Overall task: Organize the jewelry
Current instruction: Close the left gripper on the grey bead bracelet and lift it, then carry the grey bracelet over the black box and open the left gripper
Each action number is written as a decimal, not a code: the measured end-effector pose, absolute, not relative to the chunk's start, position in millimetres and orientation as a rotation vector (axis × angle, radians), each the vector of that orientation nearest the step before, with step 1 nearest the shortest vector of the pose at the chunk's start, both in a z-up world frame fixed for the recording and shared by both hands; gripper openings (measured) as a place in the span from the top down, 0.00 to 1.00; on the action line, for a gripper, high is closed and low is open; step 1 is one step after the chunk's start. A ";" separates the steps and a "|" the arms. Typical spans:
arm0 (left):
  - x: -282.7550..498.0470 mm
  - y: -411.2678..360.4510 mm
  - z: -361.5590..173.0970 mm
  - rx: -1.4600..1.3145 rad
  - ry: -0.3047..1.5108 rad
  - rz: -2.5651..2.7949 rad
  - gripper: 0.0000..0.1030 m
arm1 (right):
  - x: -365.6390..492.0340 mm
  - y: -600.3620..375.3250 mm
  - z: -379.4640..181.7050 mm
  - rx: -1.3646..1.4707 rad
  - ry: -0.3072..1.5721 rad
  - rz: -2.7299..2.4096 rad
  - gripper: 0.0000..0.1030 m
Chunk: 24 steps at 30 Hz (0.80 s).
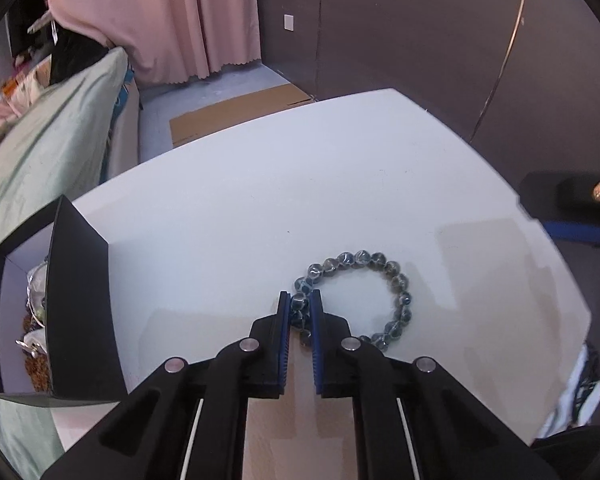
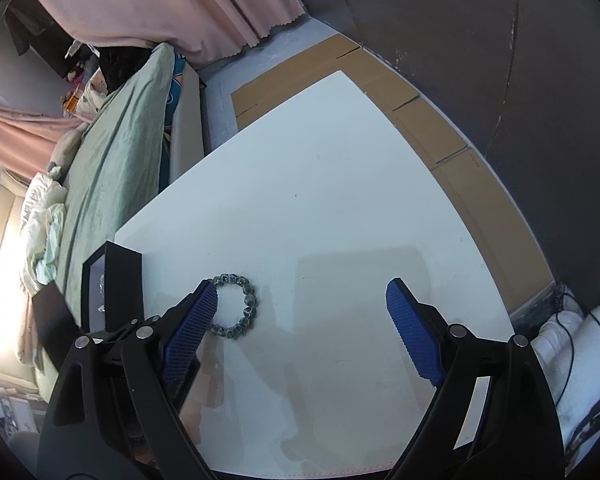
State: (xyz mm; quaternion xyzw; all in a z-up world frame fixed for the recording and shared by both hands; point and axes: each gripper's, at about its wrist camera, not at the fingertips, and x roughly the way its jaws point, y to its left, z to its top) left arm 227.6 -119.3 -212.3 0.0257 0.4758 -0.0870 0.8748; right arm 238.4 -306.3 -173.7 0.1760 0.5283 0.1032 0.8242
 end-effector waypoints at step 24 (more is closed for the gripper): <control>204.6 -44.9 -113.4 -0.241 0.826 -0.243 0.93 | 234.2 -259.8 -156.0 0.344 1.006 0.332 0.16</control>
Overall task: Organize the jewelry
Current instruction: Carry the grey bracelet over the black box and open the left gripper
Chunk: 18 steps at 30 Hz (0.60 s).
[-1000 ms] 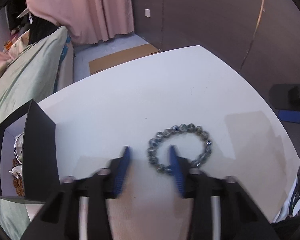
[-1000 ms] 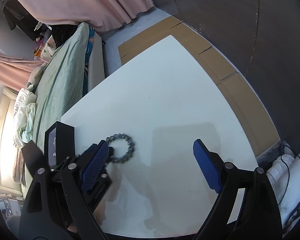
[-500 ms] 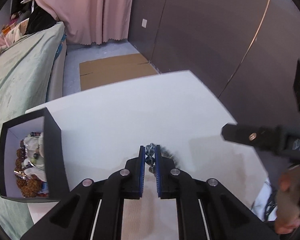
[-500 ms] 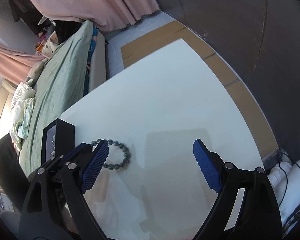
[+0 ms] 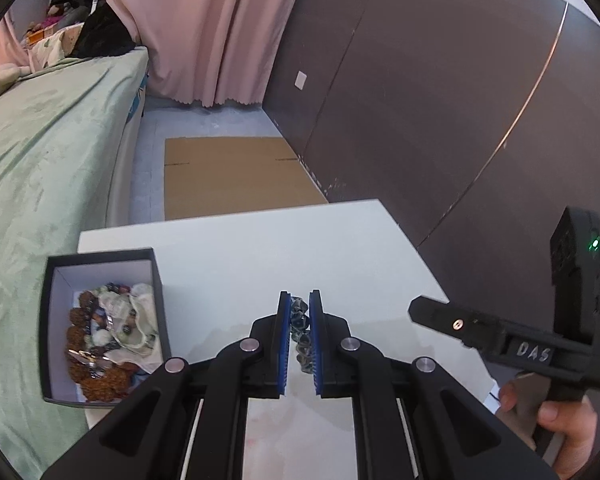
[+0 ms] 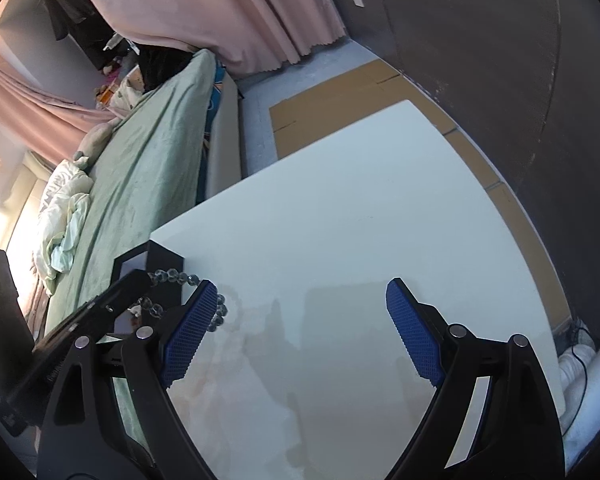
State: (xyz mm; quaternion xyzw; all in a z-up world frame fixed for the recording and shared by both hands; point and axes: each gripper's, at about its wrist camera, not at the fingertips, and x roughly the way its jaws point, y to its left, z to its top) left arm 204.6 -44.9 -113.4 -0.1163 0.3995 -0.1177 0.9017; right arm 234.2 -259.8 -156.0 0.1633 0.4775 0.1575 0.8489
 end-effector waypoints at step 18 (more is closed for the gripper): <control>177.2 24.9 -79.6 -0.288 0.731 -0.169 0.93 | 224.2 -199.2 -152.1 0.313 0.995 0.399 0.16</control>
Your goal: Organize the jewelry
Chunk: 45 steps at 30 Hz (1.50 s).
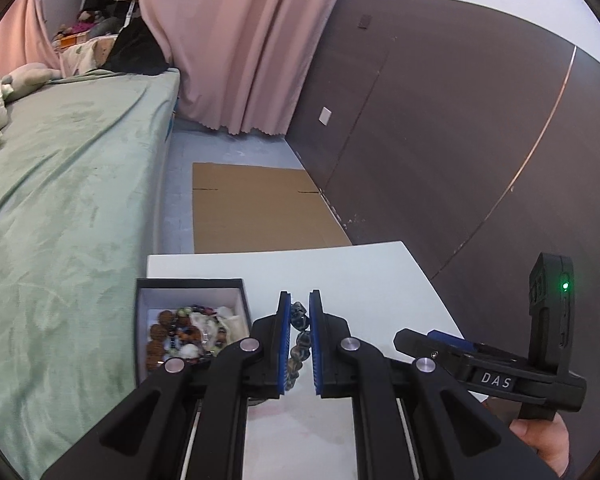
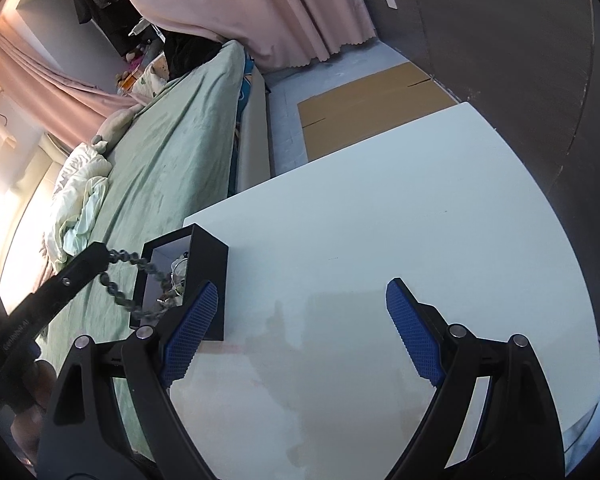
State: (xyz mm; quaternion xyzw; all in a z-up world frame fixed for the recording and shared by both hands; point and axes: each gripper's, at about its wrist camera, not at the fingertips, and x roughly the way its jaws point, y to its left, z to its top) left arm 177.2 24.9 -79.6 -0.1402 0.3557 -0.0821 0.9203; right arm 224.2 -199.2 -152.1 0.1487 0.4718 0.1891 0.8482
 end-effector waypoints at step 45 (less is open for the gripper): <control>60.9 86.4 -5.7 -0.279 0.664 0.004 0.08 | 155.0 -179.7 -83.4 0.280 0.930 0.542 0.16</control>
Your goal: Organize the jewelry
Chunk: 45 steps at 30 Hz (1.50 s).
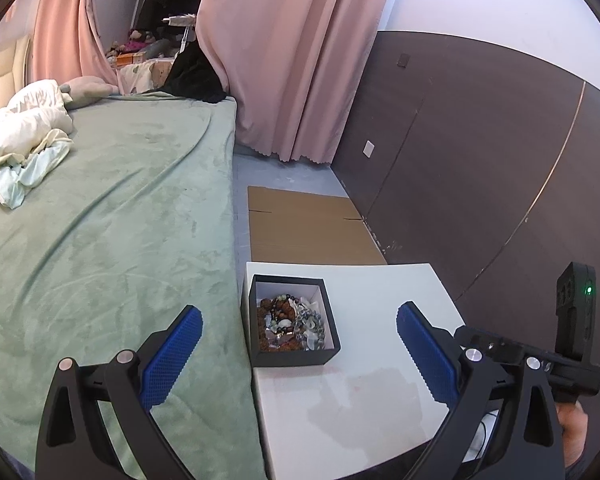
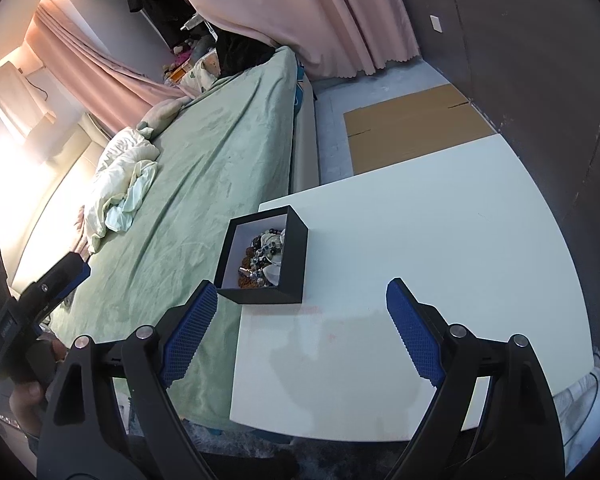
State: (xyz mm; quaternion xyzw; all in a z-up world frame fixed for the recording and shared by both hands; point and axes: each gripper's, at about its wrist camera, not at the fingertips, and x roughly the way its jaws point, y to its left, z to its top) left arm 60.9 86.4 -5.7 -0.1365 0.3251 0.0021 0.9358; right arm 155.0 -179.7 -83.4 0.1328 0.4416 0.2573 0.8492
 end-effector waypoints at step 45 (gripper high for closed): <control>25.1 21.6 -7.1 -0.182 0.687 -0.040 0.08 | 112.4 -225.9 -64.6 0.190 0.856 0.516 0.05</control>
